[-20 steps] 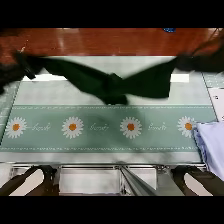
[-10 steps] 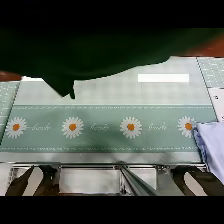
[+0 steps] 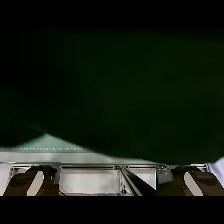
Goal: Fold the shirts.
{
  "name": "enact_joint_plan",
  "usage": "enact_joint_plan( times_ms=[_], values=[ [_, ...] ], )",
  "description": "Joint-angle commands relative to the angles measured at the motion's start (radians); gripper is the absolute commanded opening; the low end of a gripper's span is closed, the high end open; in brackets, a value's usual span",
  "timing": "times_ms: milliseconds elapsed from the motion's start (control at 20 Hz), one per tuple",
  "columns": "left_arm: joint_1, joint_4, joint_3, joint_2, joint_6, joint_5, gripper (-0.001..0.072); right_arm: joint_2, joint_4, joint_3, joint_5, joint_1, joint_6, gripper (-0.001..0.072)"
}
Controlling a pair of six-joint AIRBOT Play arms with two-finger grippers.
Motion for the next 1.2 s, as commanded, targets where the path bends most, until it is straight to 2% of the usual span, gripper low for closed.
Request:
enact_joint_plan(
  times_ms=[0,150,250,350,500,750,850,900,950,1000,1050,1100,1150],
  values=[
    [-0.087,0.166,-0.103,0.014,-0.059,-0.129,0.0021,0.015,-0.027,-0.088,0.066,0.0,0.024,0.0022],
    [-0.087,0.129,-0.319,-0.019,-0.059,-0.099,0.0021,0.014,0.047,-0.288,-0.033,0.0,0.023,0.0022],
    [-0.088,0.098,-0.466,-0.076,-0.055,0.002,0.0021,-0.011,0.087,-0.43,-0.16,0.0,-0.003,0.0022],
    [-0.088,0.093,-0.571,-0.176,-0.056,0.105,0.0021,-0.086,0.099,-0.54,-0.217,0.0,-0.025,0.0022],
    [-0.088,0.035,-0.619,-0.404,-0.055,0.173,0.0021,-0.285,0.092,-0.655,-0.317,0.0,-0.058,0.0022],
    [-0.088,-0.168,-0.537,-0.798,-0.021,0.214,0.0021,-0.679,0.241,-0.608,-0.522,0.0,-0.097,0.0023],
    [-0.089,-0.22,-0.488,-0.907,0.056,0.214,0.0021,-0.815,0.367,-0.549,-0.588,-0.002,-0.159,0.0023],
    [-0.09,-0.227,-0.471,-0.945,0.064,0.214,0.0021,-0.876,0.415,-0.51,-0.591,-0.005,-0.158,0.0023],
    [-0.09,-0.246,-0.46,-0.971,0.06,0.214,0.0029,-0.933,0.462,-0.474,-0.593,-0.008,-0.149,0.009],
    [-0.09,-0.255,-0.452,-0.988,0.024,0.214,0.0168,-0.974,0.49,-0.45,-0.599,-0.011,-0.121,0.0357],
    [-0.09,-0.254,-0.452,-0.992,-0.011,0.204,0.047,-1.001,0.498,-0.432,-0.595,-0.019,-0.087,0.0419],
    [-0.08,-0.249,-0.446,-0.992,-0.024,0.15,0.0506,-1.012,0.488,-0.423,-0.579,-0.032,-0.06,0.0419],
    [-0.058,-0.225,-0.428,-0.992,0.004,0.08,0.0506,-1.009,0.474,-0.423,-0.558,-0.051,-0.056,0.0418]
  ],
)
